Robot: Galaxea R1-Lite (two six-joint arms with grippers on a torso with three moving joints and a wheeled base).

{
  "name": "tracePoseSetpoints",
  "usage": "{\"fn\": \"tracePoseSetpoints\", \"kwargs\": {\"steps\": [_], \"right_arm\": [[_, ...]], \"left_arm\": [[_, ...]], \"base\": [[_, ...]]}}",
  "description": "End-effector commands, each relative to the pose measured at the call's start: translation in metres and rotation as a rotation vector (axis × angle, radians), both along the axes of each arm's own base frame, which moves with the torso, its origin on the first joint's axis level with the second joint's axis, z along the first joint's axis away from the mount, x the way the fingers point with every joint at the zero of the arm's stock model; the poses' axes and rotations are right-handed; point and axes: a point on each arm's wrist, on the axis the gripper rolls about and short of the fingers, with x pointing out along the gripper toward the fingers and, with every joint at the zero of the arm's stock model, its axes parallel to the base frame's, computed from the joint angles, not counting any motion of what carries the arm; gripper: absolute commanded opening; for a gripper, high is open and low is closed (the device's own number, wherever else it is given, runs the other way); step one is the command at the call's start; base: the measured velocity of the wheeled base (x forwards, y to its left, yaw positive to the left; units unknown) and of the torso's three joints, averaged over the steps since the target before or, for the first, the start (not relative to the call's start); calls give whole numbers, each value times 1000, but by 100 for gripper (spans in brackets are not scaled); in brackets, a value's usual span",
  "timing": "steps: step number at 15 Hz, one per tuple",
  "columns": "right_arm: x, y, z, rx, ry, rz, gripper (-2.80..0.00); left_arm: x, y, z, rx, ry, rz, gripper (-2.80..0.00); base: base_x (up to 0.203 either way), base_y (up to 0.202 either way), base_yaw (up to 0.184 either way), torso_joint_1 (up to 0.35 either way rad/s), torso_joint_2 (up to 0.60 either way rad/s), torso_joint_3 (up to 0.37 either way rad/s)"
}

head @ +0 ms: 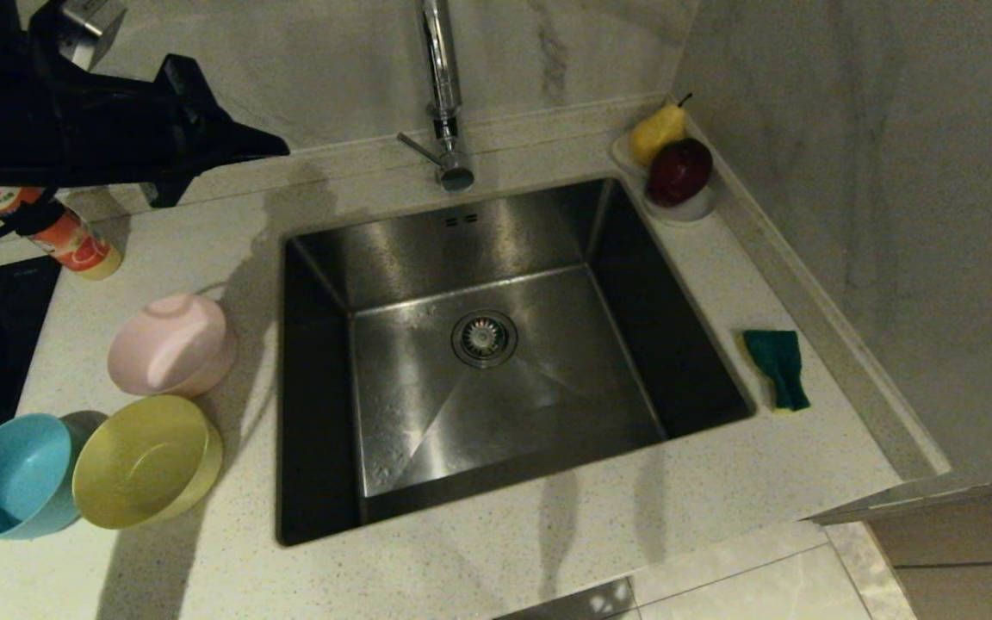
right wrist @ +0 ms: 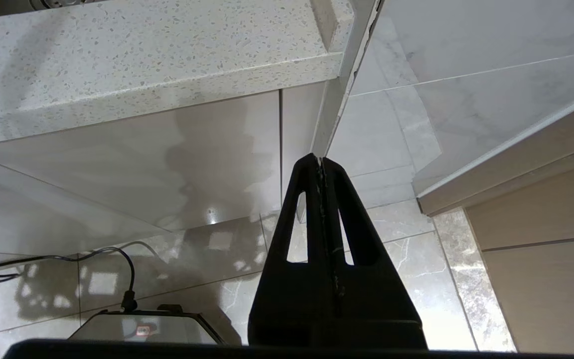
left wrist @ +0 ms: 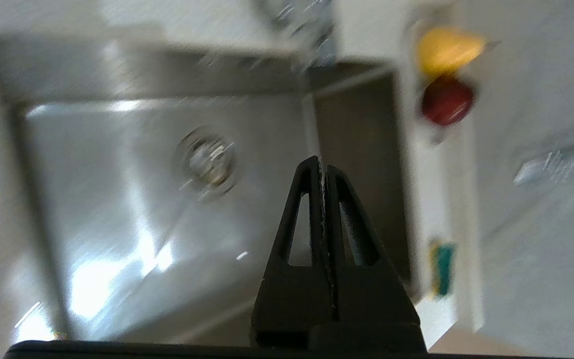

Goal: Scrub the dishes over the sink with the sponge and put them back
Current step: Turn on the faucet

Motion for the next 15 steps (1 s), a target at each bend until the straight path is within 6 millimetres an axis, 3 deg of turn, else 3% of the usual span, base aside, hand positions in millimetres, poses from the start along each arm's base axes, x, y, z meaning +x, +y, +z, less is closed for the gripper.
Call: {"fn": "tracePoseSetpoints", "kwargs": {"steps": [1, 4, 7, 15], "right_arm": [[0, 0, 0, 0, 1, 0, -280], [0, 0, 0, 0, 2, 0, -280], [0, 0, 0, -1, 1, 0, -280], [0, 0, 0, 0, 2, 0, -280]], "left_arm": [[34, -9, -9, -61, -30, -14, -280], [58, -12, -20, -96, -64, -16, -280], [68, -13, -17, -122, -134, -21, -280], [102, -17, -31, -133, -164, -23, -280]], "base": [[0, 0, 0, 0, 0, 0], [0, 0, 0, 0, 0, 0], [0, 0, 0, 0, 0, 0], [0, 0, 0, 0, 0, 0]]}}
